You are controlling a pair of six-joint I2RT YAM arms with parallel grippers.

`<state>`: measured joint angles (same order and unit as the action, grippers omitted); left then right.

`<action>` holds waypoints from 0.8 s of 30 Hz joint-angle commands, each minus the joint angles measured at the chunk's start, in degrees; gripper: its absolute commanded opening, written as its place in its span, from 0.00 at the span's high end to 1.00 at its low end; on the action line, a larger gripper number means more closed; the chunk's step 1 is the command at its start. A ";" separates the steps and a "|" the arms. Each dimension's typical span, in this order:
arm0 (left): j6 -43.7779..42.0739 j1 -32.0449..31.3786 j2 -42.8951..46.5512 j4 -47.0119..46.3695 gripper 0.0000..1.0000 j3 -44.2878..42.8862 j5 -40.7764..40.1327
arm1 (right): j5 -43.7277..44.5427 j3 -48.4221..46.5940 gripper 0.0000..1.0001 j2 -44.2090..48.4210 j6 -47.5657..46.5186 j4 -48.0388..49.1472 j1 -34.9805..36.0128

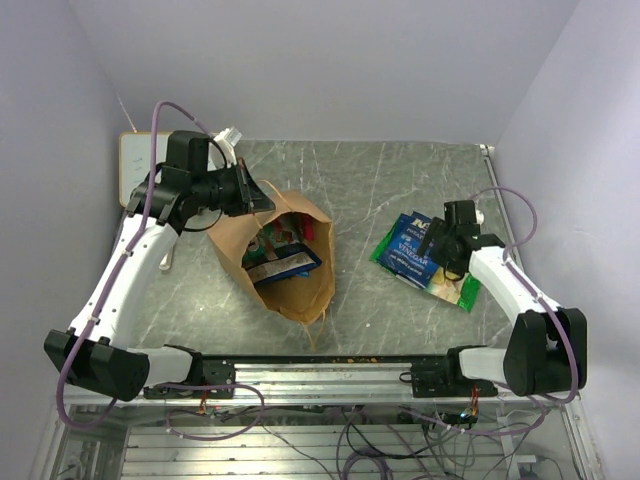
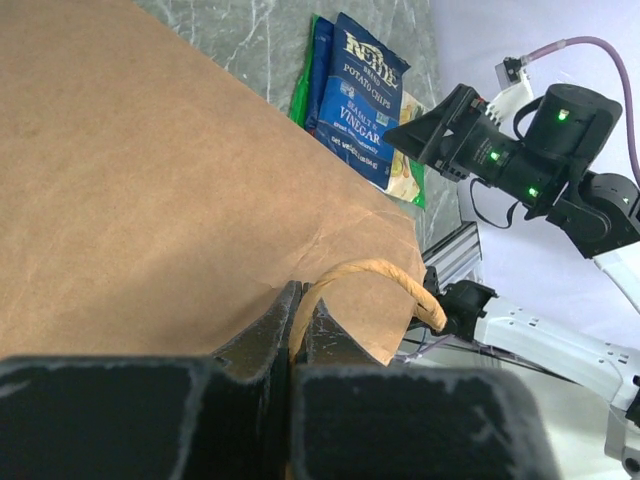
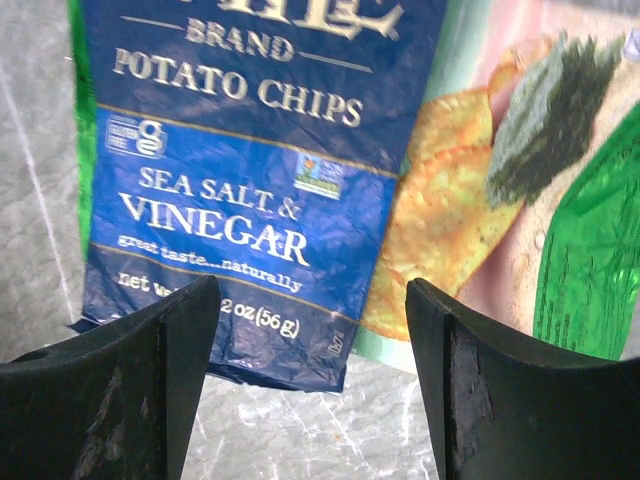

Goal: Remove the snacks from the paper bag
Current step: Place the snack at the center of the board, then take out the snack from the paper bag.

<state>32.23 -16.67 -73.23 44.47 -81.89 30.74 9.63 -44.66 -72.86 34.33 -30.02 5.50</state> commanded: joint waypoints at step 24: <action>13.97 -0.36 4.91 -3.85 0.93 4.87 -2.06 | -23.40 -10.45 0.26 1.50 -17.87 6.10 32.37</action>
<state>44.31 -16.71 -70.22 39.97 -77.08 29.63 -9.56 -58.63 -75.42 17.91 -25.04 32.99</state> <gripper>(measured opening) 0.076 0.740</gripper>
